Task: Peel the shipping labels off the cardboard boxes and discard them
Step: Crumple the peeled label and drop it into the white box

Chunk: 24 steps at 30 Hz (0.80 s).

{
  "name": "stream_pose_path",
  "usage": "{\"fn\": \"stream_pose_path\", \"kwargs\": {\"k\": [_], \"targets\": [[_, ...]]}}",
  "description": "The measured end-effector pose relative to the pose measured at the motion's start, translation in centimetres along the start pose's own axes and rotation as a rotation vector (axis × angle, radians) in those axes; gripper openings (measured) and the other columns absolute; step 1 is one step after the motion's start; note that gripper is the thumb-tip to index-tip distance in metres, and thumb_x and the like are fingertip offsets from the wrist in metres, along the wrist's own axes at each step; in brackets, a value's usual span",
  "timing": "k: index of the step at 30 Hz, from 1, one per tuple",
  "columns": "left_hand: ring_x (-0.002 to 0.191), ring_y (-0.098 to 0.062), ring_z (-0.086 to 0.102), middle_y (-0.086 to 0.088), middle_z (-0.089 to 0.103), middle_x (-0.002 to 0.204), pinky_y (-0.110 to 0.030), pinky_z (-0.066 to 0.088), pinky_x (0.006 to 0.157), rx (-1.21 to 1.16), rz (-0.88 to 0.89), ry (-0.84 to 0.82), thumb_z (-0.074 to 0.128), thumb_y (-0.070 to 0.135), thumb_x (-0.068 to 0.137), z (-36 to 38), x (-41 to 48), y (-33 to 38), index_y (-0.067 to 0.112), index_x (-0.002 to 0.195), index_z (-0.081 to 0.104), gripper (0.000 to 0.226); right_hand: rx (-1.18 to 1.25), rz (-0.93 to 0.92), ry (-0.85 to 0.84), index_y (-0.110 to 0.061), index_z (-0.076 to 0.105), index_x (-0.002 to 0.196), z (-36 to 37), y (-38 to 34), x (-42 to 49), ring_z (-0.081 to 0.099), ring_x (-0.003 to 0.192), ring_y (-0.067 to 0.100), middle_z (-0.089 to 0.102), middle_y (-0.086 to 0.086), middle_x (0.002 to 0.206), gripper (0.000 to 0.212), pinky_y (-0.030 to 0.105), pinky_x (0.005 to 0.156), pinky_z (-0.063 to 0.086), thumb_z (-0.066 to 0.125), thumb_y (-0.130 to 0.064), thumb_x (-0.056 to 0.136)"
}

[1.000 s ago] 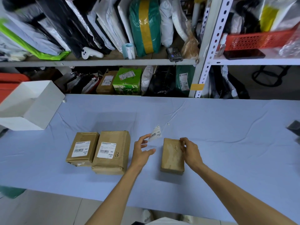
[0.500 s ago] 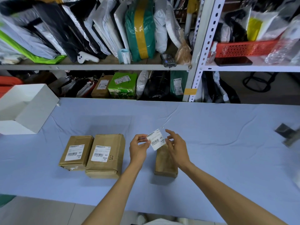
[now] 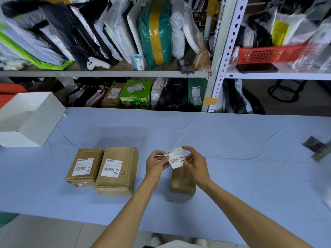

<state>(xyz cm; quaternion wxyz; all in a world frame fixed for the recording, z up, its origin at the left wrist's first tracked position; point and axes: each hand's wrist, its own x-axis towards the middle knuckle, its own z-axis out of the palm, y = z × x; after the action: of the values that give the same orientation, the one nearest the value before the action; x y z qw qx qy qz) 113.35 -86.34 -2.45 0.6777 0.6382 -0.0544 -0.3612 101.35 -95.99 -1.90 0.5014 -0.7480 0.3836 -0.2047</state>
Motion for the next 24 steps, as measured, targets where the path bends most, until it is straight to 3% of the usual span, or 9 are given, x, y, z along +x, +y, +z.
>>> {"fn": "stream_pose_path", "kwargs": {"k": [2, 5, 8, 11, 15, 18, 21, 24], "targets": [[0.088, -0.029, 0.068, -0.019, 0.061, 0.096, -0.02, 0.057, 0.063, 0.014, 0.026, 0.02, 0.061, -0.004, 0.088, 0.2, 0.0, -0.3, 0.009, 0.087, 0.056, 0.014, -0.032, -0.029, -0.004, -0.022, 0.069, 0.109, 0.1, -0.1, -0.1, 0.059, 0.066, 0.017, 0.057, 0.0, 0.075, 0.044, 0.031, 0.065, 0.051, 0.054, 0.004, 0.077], [0.083, -0.026, 0.067, -0.018, 0.063, 0.094, -0.017, 0.055, 0.061, -0.01, 0.039, 0.081, 0.059, -0.007, 0.088, 0.4, 0.2, -0.2, 0.011, 0.085, 0.057, 0.018, -0.078, -0.039, 0.008, -0.015, 0.076, 0.09, 0.3, -0.3, 0.1, 0.061, 0.071, 0.022, 0.058, 0.006, 0.08, 0.025, 0.033, 0.067, 0.051, 0.059, 0.001, 0.079], [0.085, -0.025, 0.066, -0.018, 0.064, 0.097, -0.015, 0.055, 0.061, -0.112, -0.032, 0.06, 0.059, -0.009, 0.086, 0.6, 0.2, 0.3, 0.004, 0.091, 0.057, 0.015, -0.151, -0.033, -0.001, -0.012, 0.075, 0.089, 0.2, -0.8, -0.2, 0.061, 0.073, 0.018, 0.063, 0.004, 0.085, 0.015, 0.027, 0.067, 0.05, 0.067, -0.009, 0.077], [0.081, -0.019, 0.067, -0.017, 0.064, 0.095, -0.014, 0.054, 0.065, -0.174, -0.052, -0.026, 0.063, -0.012, 0.082, 0.4, 0.0, 0.7, 0.001, 0.098, 0.058, 0.022, -0.119, -0.042, -0.04, -0.011, 0.071, 0.088, 0.0, -0.6, -0.6, 0.063, 0.073, 0.019, 0.065, 0.006, 0.087, 0.016, 0.03, 0.069, 0.052, 0.076, -0.012, 0.073], [0.093, -0.022, 0.065, -0.015, 0.067, 0.101, -0.016, 0.053, 0.071, -0.046, -0.025, -0.049, 0.072, -0.006, 0.078, -0.2, 0.0, 0.2, 0.007, 0.095, 0.062, 0.024, -0.132, -0.072, -0.015, -0.012, 0.07, 0.085, -0.1, -0.4, -0.4, 0.06, 0.072, 0.014, 0.066, 0.003, 0.086, 0.006, 0.028, 0.068, 0.049, 0.07, -0.01, 0.079], [0.085, -0.018, 0.065, -0.008, 0.068, 0.09, -0.02, 0.053, 0.073, 0.104, 0.048, -0.009, 0.076, 0.005, 0.078, -0.4, -0.1, -0.1, 0.009, 0.085, 0.064, 0.014, -0.195, -0.083, -0.018, -0.017, 0.071, 0.089, -0.2, -0.7, -0.3, 0.058, 0.071, 0.009, 0.067, -0.005, 0.081, 0.008, 0.021, 0.066, 0.042, 0.067, -0.014, 0.083], [0.073, -0.017, 0.062, -0.005, 0.065, 0.077, -0.03, 0.057, 0.077, 0.165, 0.105, -0.011, 0.075, 0.007, 0.08, -0.1, -0.2, -0.2, 0.006, 0.077, 0.064, 0.012, -0.1, -0.092, -0.033, -0.02, 0.063, 0.092, -0.3, -1.0, -0.5, 0.057, 0.06, 0.012, 0.062, -0.006, 0.064, 0.016, 0.027, 0.062, 0.045, 0.066, -0.01, 0.08], [0.075, -0.02, 0.063, -0.005, 0.064, 0.075, -0.033, 0.057, 0.078, 0.188, 0.127, -0.001, 0.075, 0.006, 0.079, 0.1, 0.0, 0.0, 0.007, 0.073, 0.062, 0.014, -0.125, -0.096, -0.093, -0.017, 0.067, 0.085, -0.1, -1.4, -0.5, 0.063, 0.062, 0.015, 0.066, -0.004, 0.064, 0.013, 0.034, 0.066, 0.053, 0.065, -0.006, 0.077]]}}
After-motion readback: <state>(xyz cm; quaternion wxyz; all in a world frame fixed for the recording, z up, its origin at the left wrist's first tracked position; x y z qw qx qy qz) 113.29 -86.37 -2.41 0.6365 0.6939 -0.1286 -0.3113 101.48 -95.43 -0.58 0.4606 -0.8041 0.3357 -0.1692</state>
